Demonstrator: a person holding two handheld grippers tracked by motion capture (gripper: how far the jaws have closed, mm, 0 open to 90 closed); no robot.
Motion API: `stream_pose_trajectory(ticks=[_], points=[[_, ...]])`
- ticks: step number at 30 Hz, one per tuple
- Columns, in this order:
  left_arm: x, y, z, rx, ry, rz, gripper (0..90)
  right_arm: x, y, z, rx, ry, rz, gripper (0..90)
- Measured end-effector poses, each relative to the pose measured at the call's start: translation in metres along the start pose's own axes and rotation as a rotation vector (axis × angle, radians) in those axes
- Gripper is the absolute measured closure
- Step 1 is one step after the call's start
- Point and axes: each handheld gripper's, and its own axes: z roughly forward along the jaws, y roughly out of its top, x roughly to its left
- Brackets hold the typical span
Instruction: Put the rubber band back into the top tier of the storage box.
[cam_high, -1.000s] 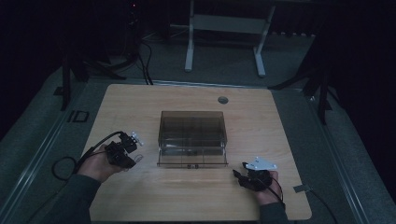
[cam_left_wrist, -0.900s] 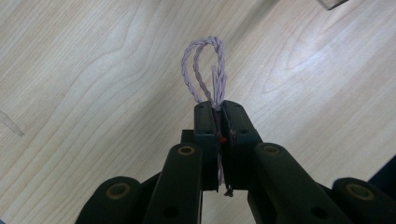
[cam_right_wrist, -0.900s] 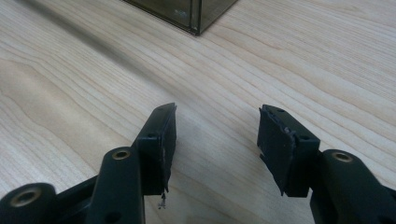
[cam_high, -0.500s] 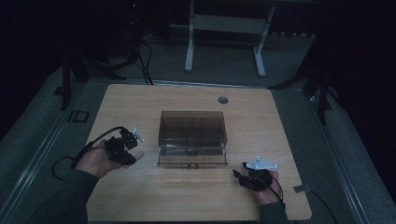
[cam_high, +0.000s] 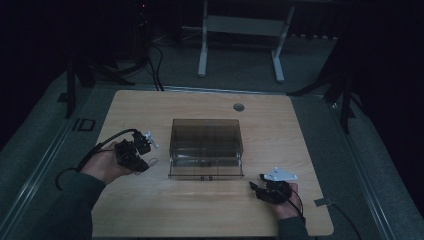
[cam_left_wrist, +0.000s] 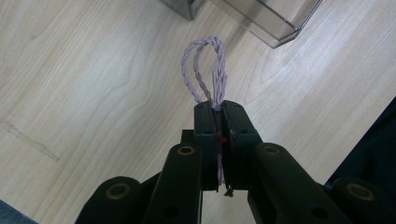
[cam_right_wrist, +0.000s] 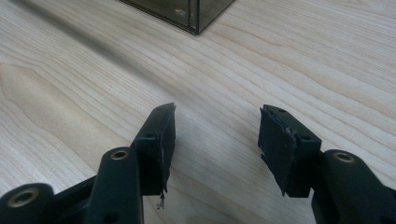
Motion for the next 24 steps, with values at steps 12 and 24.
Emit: stream_pose_trajectory(ticks=[12,24], points=[[-0.002,0.013,-0.008,-0.004,-0.004,0.072,86.0,0.0,0.0,0.0,0.001,0.003,0.004,46.1],[-0.005,0.023,-0.017,-0.008,-0.015,0.136,85.9,0.0,0.0,0.0,0.001,0.006,0.006,45.9]])
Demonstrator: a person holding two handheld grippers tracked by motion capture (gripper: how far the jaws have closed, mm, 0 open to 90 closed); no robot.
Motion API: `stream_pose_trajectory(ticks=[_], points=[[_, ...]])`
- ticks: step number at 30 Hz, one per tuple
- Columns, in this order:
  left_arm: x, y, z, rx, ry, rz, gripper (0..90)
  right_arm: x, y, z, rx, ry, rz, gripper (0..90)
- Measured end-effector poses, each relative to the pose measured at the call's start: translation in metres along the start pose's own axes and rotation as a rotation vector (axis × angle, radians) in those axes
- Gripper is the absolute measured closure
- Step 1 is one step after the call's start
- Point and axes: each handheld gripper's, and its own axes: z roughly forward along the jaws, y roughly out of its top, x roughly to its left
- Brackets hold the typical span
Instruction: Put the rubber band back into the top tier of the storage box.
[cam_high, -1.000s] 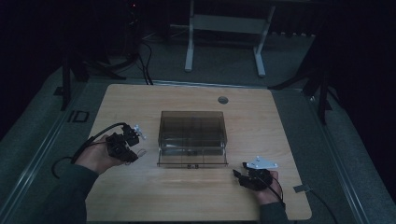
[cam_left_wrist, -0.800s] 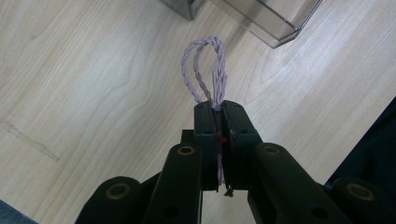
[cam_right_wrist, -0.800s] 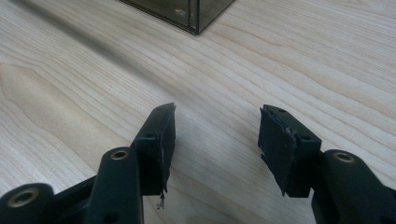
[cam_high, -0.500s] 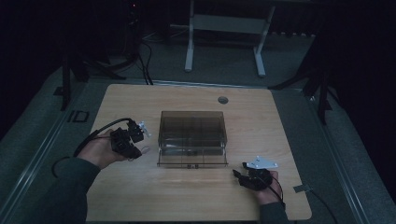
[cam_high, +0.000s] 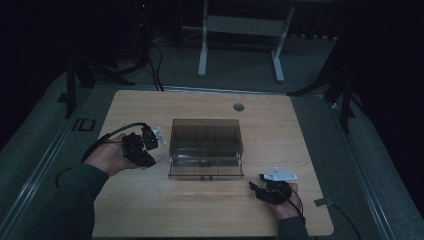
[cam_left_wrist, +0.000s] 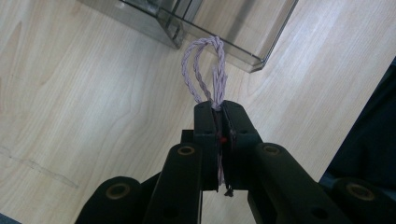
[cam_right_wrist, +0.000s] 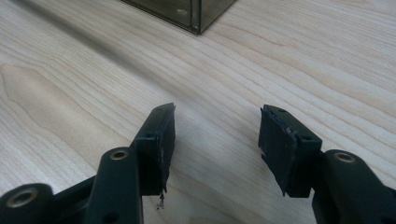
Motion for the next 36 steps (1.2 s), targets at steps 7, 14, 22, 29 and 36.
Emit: stream_pose_trajectory(ticks=[7,14,22,29,36], points=[[-0.001,0.007,-0.006,-0.003,0.008,0.019,86.0,0.0,0.0,0.0,-0.001,0.002,0.0,45.8],[-0.003,0.015,-0.008,-0.005,0.01,0.041,85.9,0.0,0.0,0.0,0.0,0.003,0.0,45.7],[-0.004,0.022,-0.005,-0.007,-0.001,0.05,85.9,0.001,0.0,0.0,0.0,0.004,0.0,45.7],[-0.006,0.028,-0.004,-0.01,-0.004,0.058,85.9,0.001,0.0,0.0,0.0,0.005,0.0,45.7],[-0.008,0.035,-0.003,-0.005,-0.002,0.07,85.9,0.001,0.001,0.001,0.001,0.006,-0.001,45.7]])
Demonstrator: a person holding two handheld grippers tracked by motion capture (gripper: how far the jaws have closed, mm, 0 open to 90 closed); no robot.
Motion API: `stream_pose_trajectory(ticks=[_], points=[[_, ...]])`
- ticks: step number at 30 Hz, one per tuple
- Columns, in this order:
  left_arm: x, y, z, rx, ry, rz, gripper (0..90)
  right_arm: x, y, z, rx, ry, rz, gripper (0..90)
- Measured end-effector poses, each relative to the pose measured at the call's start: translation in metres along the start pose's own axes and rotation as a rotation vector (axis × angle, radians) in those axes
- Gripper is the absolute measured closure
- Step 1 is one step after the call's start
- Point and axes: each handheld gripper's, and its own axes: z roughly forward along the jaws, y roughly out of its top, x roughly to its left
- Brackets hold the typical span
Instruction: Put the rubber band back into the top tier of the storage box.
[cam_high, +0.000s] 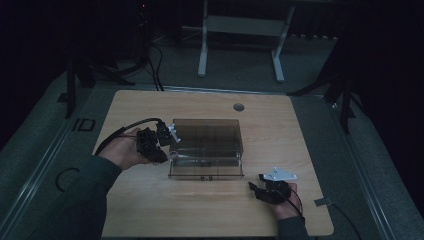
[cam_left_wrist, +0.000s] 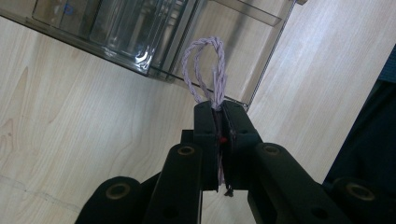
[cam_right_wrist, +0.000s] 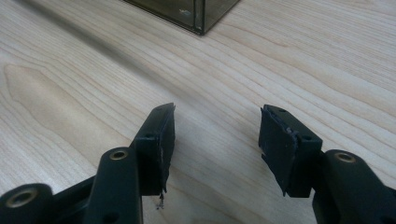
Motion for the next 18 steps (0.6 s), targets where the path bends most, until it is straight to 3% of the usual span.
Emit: stream_pose_trajectory(ticks=[18], points=[[-0.006,0.021,0.005,0.014,0.0,0.039,85.9,0.0,0.0,0.0,-0.001,0.003,0.0,45.6]])
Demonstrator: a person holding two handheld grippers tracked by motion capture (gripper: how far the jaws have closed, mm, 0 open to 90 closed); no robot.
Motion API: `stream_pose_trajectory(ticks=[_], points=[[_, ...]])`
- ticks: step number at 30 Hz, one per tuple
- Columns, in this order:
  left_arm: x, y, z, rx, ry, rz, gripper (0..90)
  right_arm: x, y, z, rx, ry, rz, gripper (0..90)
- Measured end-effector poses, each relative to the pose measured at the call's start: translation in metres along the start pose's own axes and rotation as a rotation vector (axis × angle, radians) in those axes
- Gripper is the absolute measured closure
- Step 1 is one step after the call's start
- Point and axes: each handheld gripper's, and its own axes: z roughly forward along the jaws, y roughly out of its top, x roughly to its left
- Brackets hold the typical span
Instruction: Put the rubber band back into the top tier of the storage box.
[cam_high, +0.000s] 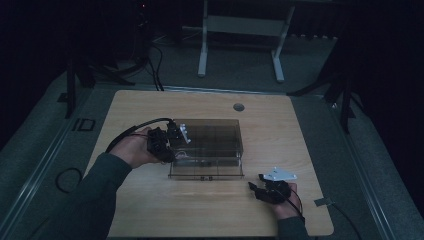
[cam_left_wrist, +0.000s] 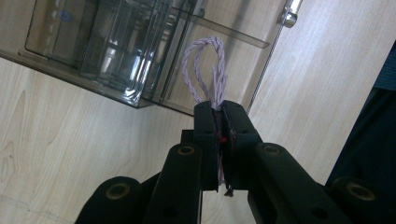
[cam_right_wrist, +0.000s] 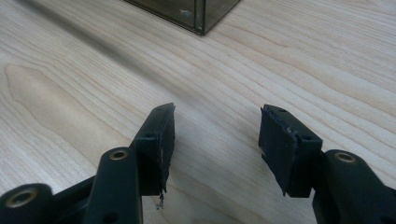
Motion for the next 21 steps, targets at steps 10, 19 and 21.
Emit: stream_pose_trajectory(ticks=[10,19,21], points=[[-0.002,0.01,0.005,0.004,-0.002,0.011,85.9,0.0,0.0,0.0,0.0,0.0,-0.001,45.6],[-0.003,0.017,0.009,0.017,-0.004,0.022,85.9,0.0,0.0,0.0,0.0,0.002,-0.003,45.6],[-0.003,0.018,0.01,0.02,-0.007,0.026,85.9,0.0,0.0,0.0,0.0,0.002,-0.003,45.6]])
